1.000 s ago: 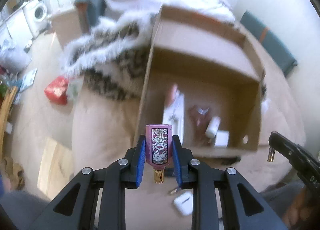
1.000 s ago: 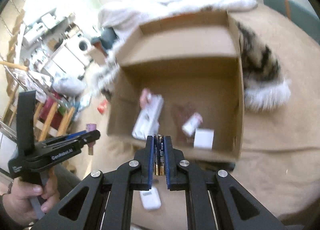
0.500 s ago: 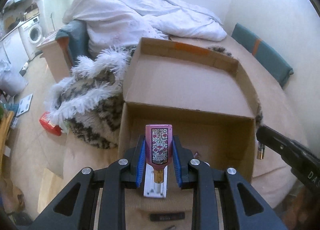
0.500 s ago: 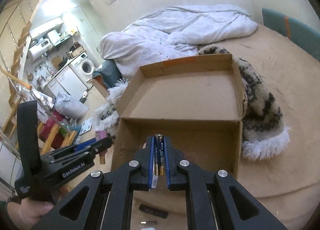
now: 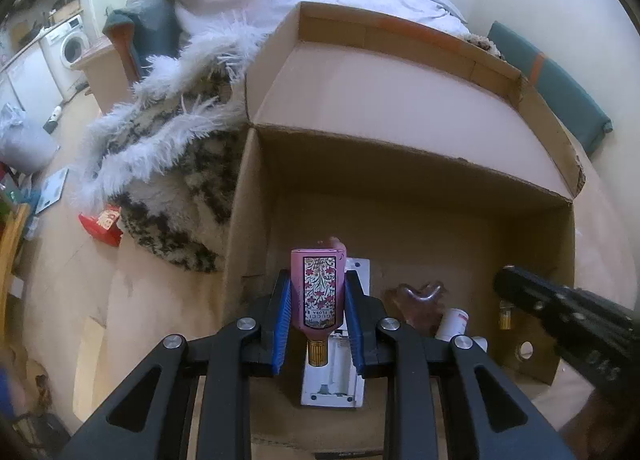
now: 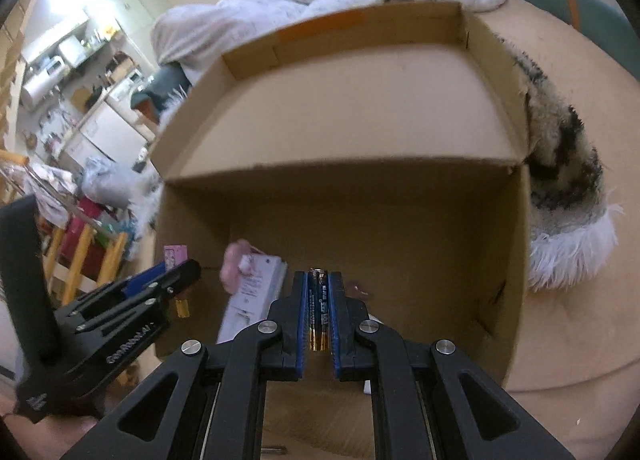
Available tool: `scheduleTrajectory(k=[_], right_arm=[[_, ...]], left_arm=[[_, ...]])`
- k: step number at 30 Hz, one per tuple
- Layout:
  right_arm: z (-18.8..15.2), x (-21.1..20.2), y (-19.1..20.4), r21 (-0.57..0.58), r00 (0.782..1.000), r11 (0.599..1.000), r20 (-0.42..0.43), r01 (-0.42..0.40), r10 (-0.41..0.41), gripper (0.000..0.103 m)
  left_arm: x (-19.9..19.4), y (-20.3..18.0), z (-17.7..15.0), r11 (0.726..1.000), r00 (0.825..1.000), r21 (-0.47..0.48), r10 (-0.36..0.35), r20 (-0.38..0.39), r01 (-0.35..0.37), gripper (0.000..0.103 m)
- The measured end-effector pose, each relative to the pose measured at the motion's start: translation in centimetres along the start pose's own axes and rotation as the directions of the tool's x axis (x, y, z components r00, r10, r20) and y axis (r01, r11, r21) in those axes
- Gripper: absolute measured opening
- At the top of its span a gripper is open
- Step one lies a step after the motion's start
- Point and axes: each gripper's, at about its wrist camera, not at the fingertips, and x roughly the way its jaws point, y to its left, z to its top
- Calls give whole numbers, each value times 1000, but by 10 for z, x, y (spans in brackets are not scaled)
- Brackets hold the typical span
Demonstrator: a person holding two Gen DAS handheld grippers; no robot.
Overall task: Organize rigid objects
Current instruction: 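Carry the pink bottle and battery into the box and open both tools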
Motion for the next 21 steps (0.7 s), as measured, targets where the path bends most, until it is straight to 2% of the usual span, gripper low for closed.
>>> scheduleTrajectory(k=[4, 11, 21], right_arm=[[0, 13, 2, -23, 999, 999, -36, 30, -31, 11], [0, 33, -10, 23, 993, 999, -110, 48, -45, 11], [-3, 42, -13, 40, 988, 998, -147, 48, -42, 11]], left_arm=[[8, -4, 0, 1000, 1000, 18, -12, -9, 12, 23], [27, -6, -1, 1000, 998, 23, 2, -70, -1, 23], [37, -8, -5, 999, 996, 32, 24, -90, -22, 23]])
